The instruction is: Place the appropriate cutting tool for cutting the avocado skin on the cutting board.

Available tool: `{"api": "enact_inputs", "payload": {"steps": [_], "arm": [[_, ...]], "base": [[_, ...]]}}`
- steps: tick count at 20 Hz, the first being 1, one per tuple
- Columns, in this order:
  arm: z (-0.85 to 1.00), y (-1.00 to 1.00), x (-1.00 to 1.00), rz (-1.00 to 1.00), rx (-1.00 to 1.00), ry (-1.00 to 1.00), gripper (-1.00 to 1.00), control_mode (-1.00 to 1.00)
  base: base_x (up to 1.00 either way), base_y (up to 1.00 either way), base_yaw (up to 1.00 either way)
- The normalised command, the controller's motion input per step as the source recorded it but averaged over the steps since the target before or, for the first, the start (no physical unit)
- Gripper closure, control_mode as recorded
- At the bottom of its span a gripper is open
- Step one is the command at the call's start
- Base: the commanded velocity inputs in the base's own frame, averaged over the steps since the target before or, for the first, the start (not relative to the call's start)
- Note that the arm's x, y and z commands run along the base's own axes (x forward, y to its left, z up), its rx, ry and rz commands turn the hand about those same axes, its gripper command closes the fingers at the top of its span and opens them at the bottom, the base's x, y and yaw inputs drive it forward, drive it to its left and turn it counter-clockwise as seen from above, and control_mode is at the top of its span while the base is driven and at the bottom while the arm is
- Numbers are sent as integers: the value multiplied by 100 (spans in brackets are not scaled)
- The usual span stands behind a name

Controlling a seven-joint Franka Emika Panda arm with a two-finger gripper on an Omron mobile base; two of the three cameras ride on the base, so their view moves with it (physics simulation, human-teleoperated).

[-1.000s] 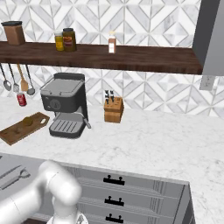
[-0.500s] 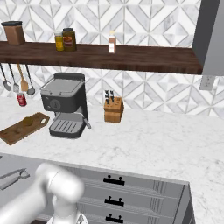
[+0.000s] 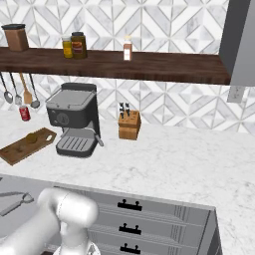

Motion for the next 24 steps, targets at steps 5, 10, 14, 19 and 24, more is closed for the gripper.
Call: {"api": "enact_inputs", "payload": {"steps": [5,10,14,19,24], "arm": [[100,-18,-29,-24,0,-6,100,-100],[100,-5,-9,-16,0,-9,100,-100],[100,0,4,-13,-2,-10,100,-100],[71,18,29,-6,0,-8,100,-100],[24,39,52,-4,0,-2,100,-100]], "base": [[0,0,0],[0,0,0],[0,0,0],[0,0,0],[0,0,0]]}}
